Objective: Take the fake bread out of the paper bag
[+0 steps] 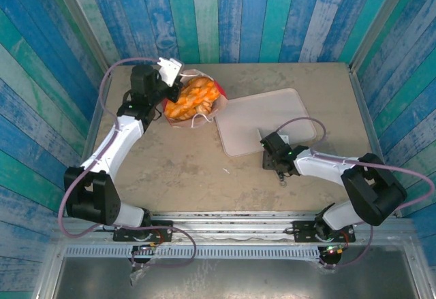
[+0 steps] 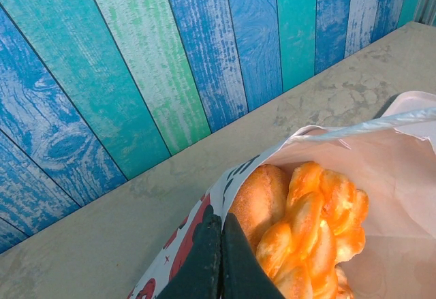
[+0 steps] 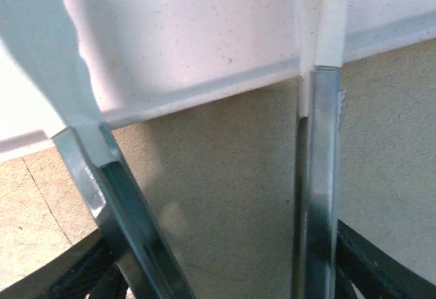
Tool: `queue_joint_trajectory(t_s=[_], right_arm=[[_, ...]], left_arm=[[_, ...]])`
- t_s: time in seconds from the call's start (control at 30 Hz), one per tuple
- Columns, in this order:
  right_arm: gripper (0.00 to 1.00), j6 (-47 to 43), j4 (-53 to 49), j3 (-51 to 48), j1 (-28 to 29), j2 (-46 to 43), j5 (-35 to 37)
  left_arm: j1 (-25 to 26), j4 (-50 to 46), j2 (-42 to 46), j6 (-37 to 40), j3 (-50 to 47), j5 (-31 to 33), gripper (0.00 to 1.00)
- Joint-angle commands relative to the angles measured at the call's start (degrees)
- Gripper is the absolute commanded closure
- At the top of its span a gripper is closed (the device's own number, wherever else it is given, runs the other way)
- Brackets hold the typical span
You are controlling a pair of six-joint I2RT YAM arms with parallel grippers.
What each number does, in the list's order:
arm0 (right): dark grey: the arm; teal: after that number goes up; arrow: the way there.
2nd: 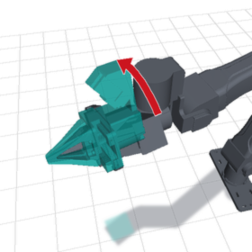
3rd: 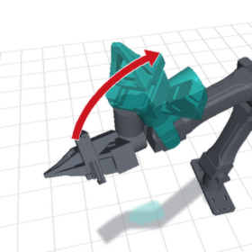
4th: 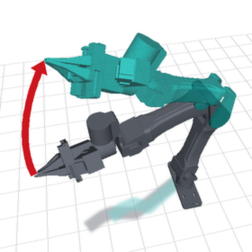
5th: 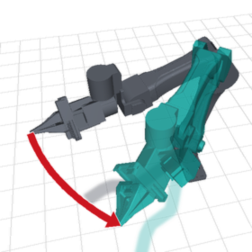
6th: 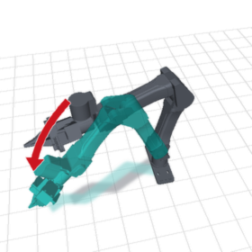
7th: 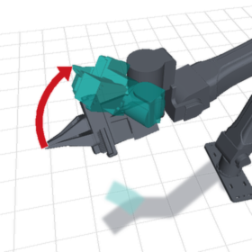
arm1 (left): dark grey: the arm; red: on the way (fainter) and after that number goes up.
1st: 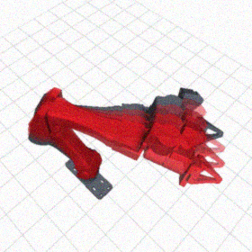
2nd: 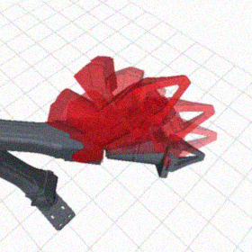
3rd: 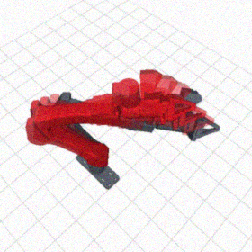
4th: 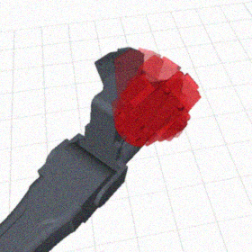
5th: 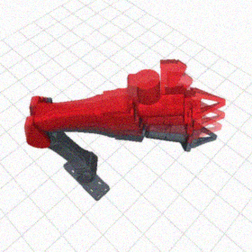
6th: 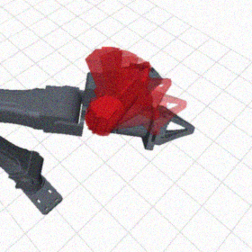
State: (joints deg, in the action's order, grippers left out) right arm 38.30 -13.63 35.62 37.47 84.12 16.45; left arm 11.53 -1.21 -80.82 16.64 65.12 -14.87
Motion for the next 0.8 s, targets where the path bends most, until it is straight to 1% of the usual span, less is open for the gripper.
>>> queue_joint_trajectory(t_s=[0.0, 0.1, 0.13, 0.2, 0.27, 0.33, 0.47, 0.63, 0.77], right_arm=[[0.37, 0.66, -4.03, -0.90, 0.41, 3.32, -6.11], [0.43, 0.29, -5.04, 0.10, 0.73, 4.61, -6.07], [0.47, 0.24, -5.22, 0.32, 0.76, 5.01, -5.95], [0.56, 0.06, -5.68, 0.79, 0.93, 5.48, -5.91], [0.68, -0.23, -6.39, 1.37, 1.01, 5.52, -5.86], [0.76, -0.46, -7.01, 1.74, 1.10, 4.73, -5.95], [0.86, -1.49, -7.71, 2.46, 1.08, 0.03, -7.02], [0.86, -3.54, -8.09, 4.43, 1.09, -8.08, -7.42], [0.87, -5.79, -7.60, 6.97, 1.03, -12.83, -8.47]], left_arm=[[0.28, 5.75, 4.75, -0.65, -0.27, 0.04, 1.00], [0.24, 5.94, 4.97, -0.50, -0.52, 0.16, 1.00], [0.25, 5.96, 4.97, -0.48, -0.55, 0.24, 1.00], [0.26, 6.03, 5.11, -0.45, -0.52, 0.42, 1.00], [0.25, 5.96, 5.13, -0.47, -0.59, 0.47, 1.00], [0.25, 6.02, 5.10, -0.56, -0.69, 0.46, 1.00], [0.25, 5.85, 4.97, -1.03, -0.97, 0.99, 1.00], [0.25, 5.87, 5.74, -2.66, -2.59, 1.14, 1.00], [0.34, 5.73, 7.30, -5.17, -4.05, 0.66, 1.00]])
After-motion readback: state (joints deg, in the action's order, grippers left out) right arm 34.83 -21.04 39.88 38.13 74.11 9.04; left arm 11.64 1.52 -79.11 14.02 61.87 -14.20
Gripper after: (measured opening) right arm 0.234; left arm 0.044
